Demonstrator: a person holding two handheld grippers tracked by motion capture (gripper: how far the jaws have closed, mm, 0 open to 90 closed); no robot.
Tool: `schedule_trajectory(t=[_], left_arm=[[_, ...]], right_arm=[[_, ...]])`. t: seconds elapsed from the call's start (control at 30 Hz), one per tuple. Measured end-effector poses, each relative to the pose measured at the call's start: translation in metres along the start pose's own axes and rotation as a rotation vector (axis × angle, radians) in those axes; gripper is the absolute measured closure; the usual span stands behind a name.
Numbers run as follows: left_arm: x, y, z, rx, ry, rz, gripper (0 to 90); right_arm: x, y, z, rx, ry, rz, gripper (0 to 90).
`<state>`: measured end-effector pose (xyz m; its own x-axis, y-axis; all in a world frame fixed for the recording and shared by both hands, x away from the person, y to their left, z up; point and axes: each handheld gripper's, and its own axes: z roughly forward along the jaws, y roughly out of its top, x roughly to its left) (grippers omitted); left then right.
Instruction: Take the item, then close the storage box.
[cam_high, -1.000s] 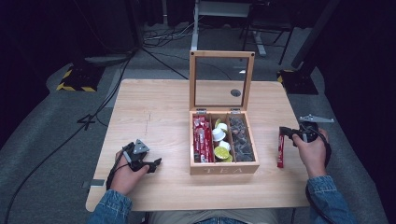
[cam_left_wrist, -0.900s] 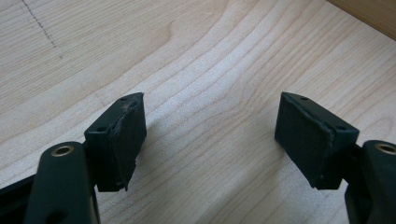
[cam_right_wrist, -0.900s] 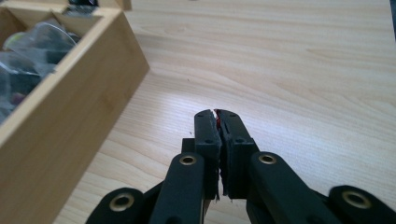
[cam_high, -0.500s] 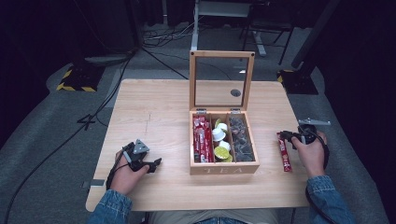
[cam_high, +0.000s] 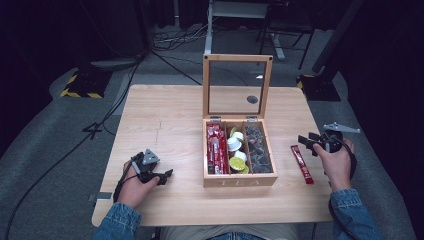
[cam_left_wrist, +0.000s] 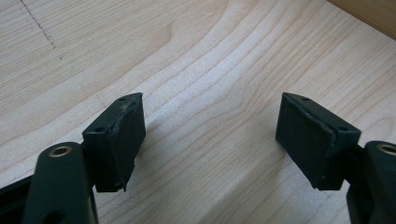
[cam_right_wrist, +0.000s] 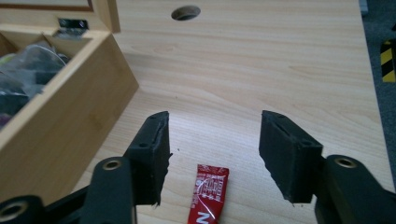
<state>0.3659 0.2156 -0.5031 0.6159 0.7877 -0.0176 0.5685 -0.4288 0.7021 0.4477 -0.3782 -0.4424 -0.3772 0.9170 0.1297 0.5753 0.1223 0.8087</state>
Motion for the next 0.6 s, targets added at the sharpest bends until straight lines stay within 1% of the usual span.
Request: schedule_trajectory(t=[0.07, 0.17, 0.27, 0.3, 0.33, 0.37, 0.4, 0.43, 0.6], left_arm=[[0.000, 0.000, 0.000, 0.000, 0.001, -0.003, 23.9], [0.000, 0.000, 0.000, 0.000, 0.000, -0.003, 23.5], [0.000, 0.000, 0.001, 0.000, 0.000, -0.005, 23.3], [0.000, 0.001, 0.001, 0.001, 0.001, -0.007, 23.1], [0.000, 0.001, 0.001, 0.004, 0.007, -0.002, 22.8], [0.000, 0.001, 0.001, 0.004, 0.007, -0.002, 22.8], [0.000, 0.001, 0.001, 0.004, 0.007, -0.002, 22.8], [0.000, 0.001, 0.001, 0.004, 0.007, -0.002, 22.8], [0.000, 0.001, 0.001, 0.004, 0.008, -0.005, 22.8]], right_arm=[[0.003, 0.004, -0.005, -0.017, 0.009, -0.008, 41.3], [0.010, 0.010, -0.011, -0.049, 0.045, -0.017, 37.7], [0.017, 0.018, -0.017, -0.064, 0.066, -0.038, 36.7], [0.019, 0.021, -0.018, -0.070, 0.078, -0.041, 36.6], [0.023, 0.028, -0.022, -0.083, 0.102, -0.046, 35.7], [0.023, 0.028, -0.022, -0.083, 0.102, -0.046, 35.7], [0.028, 0.036, -0.026, -0.084, 0.104, -0.044, 34.0], [0.028, 0.036, -0.026, -0.084, 0.104, -0.044, 34.0], [0.042, 0.059, -0.031, -0.095, 0.101, -0.101, 33.3]])
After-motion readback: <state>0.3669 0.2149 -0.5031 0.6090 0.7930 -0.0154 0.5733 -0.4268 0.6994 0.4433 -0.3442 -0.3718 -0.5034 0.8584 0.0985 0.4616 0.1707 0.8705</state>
